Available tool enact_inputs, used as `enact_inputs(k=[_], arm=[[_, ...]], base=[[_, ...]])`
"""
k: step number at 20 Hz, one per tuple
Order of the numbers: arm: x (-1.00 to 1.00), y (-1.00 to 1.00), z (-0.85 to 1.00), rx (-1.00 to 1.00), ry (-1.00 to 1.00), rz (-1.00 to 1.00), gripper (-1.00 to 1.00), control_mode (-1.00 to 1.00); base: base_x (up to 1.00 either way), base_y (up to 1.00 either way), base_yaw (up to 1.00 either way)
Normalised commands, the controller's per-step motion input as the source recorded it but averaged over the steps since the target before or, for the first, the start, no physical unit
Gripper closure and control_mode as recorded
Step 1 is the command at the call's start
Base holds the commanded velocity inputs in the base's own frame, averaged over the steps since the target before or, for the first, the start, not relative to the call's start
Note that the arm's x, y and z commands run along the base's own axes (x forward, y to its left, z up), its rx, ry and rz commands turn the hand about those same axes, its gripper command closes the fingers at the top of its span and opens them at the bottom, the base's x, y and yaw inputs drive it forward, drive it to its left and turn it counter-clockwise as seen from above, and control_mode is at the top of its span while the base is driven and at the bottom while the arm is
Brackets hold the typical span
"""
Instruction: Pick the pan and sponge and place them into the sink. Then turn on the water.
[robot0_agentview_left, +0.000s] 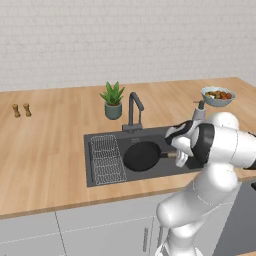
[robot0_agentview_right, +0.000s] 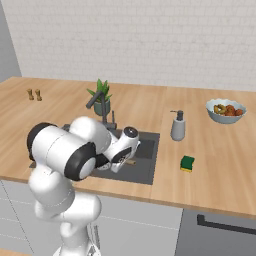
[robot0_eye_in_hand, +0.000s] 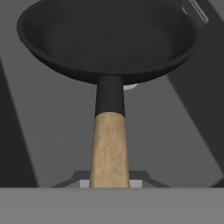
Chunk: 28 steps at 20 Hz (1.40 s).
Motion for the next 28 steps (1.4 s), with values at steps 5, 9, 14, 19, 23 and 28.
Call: enact_inputs(k=[5, 9, 14, 19, 23, 28], arm=[[0.46, 0.0, -0.24, -0.03, 0.07, 0.0, 1.0, -1.0], [0.43, 0.0, -0.35, -0.02, 0.09, 0.01, 1.0, -1.0], [0.47, 0.0, -0.3, -0.01, 0.04, 0.02, 1.0, -1.0], [0.44, 0.0, -0.31, 0.0, 0.0, 0.02, 1.0, -1.0], [0.37, 0.11, -0.39, -0.04, 0.0, 0.01, 1.0, -1.0], [0.22, 0.24, -0.38, -0.08, 0.0, 0.0, 1.0, -1.0]], base=[[0.0, 0.0, 0.0], [0.0, 0.0, 0.0], [0.0, 0.0, 0.0], [0.0, 0.0, 0.0], [0.0, 0.0, 0.0], [0.0, 0.0, 0.0]])
